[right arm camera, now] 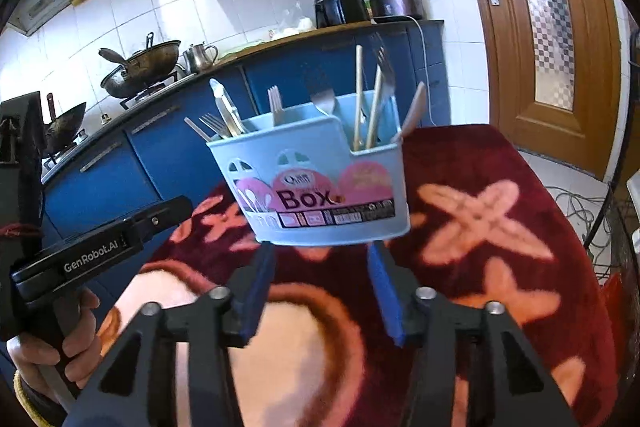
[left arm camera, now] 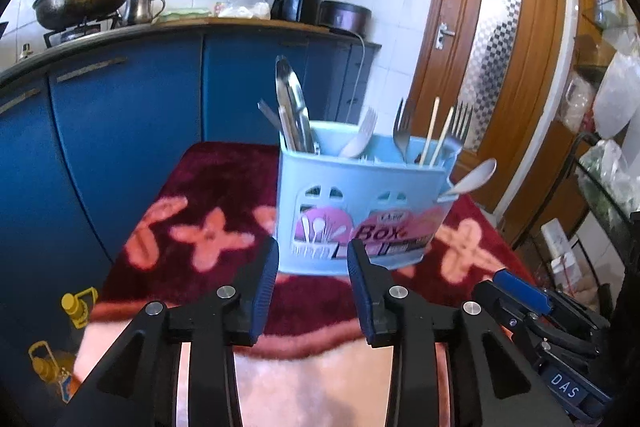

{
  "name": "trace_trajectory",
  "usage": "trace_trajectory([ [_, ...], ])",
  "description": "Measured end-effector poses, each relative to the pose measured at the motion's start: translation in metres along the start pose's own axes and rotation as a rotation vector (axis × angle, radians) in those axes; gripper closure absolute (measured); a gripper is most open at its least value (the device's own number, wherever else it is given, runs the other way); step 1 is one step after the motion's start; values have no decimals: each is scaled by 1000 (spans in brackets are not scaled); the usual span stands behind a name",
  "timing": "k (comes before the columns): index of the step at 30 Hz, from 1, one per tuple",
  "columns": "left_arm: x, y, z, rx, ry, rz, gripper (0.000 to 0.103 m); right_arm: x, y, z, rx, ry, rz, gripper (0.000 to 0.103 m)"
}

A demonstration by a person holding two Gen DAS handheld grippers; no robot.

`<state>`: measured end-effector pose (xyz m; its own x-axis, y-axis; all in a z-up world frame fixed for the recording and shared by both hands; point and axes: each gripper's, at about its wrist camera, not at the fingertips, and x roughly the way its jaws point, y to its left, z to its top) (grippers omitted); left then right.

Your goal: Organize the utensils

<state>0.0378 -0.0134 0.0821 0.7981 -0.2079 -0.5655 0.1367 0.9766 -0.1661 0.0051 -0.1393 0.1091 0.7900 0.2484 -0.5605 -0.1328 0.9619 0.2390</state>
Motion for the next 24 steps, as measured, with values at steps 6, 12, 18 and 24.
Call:
trace_trajectory([
  [6, 10, -5, -11, 19, 29, 5, 60, -4, -5, -6, -9, -51, -35, 41],
  [12, 16, -14, -20, 40, 20, 11, 60, -5, -10, -7, -9, -77, -57, 39],
  [18, 19, -18, -24, 55, 14, 42, 60, -2, -16, -9, 0, -75, -56, 39],
  [24, 20, -16, -24, 44, 9, 51, 59, -1, -19, -10, 13, -68, -55, 39],
])
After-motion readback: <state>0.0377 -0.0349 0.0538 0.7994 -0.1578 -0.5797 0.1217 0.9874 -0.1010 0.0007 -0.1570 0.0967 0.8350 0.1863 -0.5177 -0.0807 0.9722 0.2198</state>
